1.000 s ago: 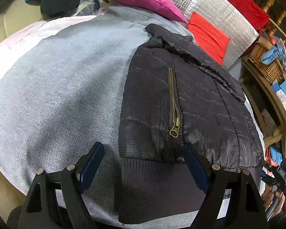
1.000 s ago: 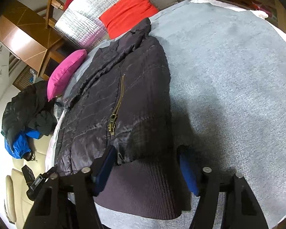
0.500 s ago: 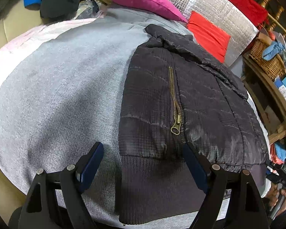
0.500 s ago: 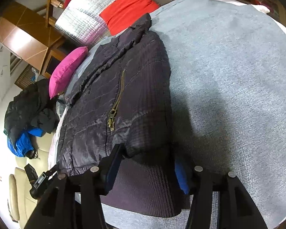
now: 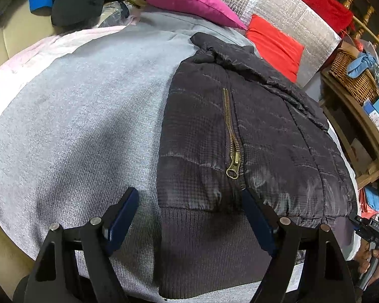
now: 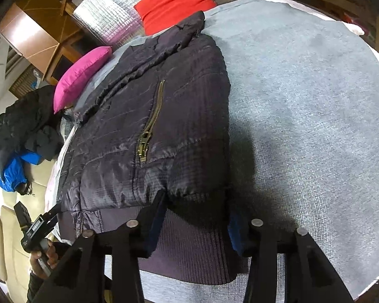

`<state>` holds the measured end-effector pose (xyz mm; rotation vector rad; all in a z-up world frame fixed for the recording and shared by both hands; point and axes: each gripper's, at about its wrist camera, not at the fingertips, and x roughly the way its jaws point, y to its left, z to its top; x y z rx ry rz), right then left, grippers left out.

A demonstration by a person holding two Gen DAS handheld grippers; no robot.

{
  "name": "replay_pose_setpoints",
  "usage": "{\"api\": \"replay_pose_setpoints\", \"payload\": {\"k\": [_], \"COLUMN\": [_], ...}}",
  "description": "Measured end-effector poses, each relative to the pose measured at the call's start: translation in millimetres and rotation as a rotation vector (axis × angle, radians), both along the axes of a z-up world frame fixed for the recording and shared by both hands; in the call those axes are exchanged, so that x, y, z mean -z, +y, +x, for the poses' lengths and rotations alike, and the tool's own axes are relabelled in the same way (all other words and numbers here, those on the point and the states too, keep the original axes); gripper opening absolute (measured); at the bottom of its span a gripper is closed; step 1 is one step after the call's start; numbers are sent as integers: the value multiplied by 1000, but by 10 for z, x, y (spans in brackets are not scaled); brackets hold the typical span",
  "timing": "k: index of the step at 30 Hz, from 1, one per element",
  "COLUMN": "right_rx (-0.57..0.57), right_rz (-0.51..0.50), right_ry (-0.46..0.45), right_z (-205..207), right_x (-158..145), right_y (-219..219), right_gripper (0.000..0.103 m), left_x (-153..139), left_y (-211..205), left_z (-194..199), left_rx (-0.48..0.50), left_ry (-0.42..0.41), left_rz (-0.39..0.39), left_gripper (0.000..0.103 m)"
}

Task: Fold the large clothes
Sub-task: 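Lower both tools onto the ribbed hem and close them on it, then hold the ribbed hem with both tools and lift it slightly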

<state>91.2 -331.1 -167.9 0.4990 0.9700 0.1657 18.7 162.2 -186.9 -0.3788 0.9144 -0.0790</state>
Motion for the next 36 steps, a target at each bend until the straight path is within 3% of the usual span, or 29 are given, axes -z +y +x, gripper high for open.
{"api": "replay_pose_setpoints", "payload": {"k": [8, 11, 15, 20, 22, 23, 25, 26, 27, 28, 33, 36], "right_rx": [-3, -5, 10, -4, -11, -12, -25, -38, -50, -58, -74, -87], "right_rz": [-19, -10, 98, 131, 154, 151, 120, 120, 118, 112, 152, 132], "right_ry": [1, 0, 4, 7, 20, 26, 37, 41, 45, 44, -6, -27], "right_z": [-19, -19, -12, -18, 2, 8, 25, 22, 21, 17, -22, -104], "right_x": [-11, -21, 10, 20, 43, 48, 49, 51, 49, 40, -167, -297], "right_y": [-4, -14, -122, -143, -170, -173, -155, -156, -145, -135, -132, -113], "right_gripper": [38, 38, 50, 52, 49, 42, 30, 19, 15, 13, 8, 8], "left_x": [11, 14, 12, -1, 2, -3, -26, -53, -92, -128, -378, -377], "left_y": [4, 14, 33, 17, 11, 1, -42, -63, -85, -86, -61, -47], "left_z": [0, 1, -1, 1, 8, 15, 38, 39, 50, 61, 8, -61], "left_rx": [-6, -1, -1, -6, -9, -7, 15, 18, 31, 39, 57, 62], "left_ry": [-3, -4, -2, 4, 9, 10, 18, 17, 18, 22, -14, -21], "left_rz": [4, -2, -18, -22, -21, -15, 7, 30, 55, 52, 17, 17], "left_gripper": [77, 66, 65, 65, 65, 65, 41, 35, 22, 18, 15, 15]}}
